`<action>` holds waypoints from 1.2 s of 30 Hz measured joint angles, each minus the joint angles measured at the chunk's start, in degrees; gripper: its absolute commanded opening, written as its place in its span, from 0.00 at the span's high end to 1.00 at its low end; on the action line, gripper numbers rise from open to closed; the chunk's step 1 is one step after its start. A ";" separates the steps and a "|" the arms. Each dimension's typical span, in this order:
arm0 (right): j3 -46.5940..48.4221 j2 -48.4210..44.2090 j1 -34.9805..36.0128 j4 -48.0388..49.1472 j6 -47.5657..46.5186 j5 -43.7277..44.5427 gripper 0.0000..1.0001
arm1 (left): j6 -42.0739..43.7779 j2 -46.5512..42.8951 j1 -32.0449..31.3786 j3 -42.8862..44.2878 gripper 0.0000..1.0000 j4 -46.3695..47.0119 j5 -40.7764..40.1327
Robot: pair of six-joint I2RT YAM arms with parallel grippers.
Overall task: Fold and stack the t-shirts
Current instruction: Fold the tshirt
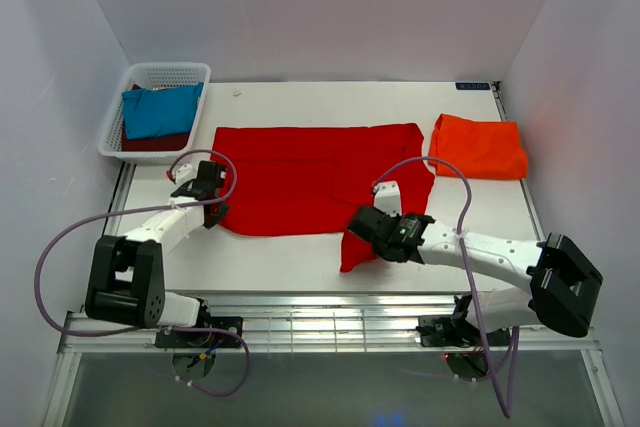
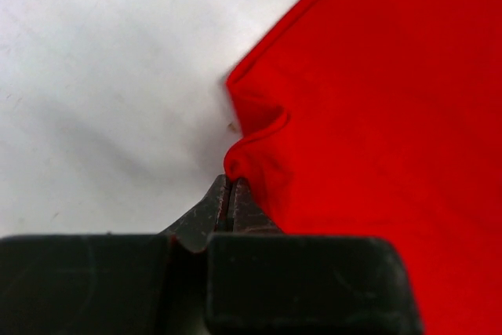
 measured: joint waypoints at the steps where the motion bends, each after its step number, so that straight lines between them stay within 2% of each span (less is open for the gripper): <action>1: 1.18 0.55 -1.66 0.61 -1.70 0.28 0.92 | 0.33 1.40 0.02 1.36 1.00 0.15 0.09; 9: 8.04 5.40 -13.97 8.57 -15.34 1.05 0.92 | 2.86 13.20 1.40 11.06 1.00 2.40 1.46; 16: 17.03 14.93 -19.12 14.03 -24.46 -0.15 0.92 | 3.85 20.76 3.43 18.88 1.00 3.17 3.54; 25: 25.75 20.83 -23.34 15.96 -31.32 -1.88 0.92 | 4.72 22.14 4.57 27.54 1.00 3.13 6.54; 36: 31.45 21.86 -26.03 16.24 -35.63 -2.80 0.92 | 5.35 18.23 4.68 26.75 1.00 2.19 9.92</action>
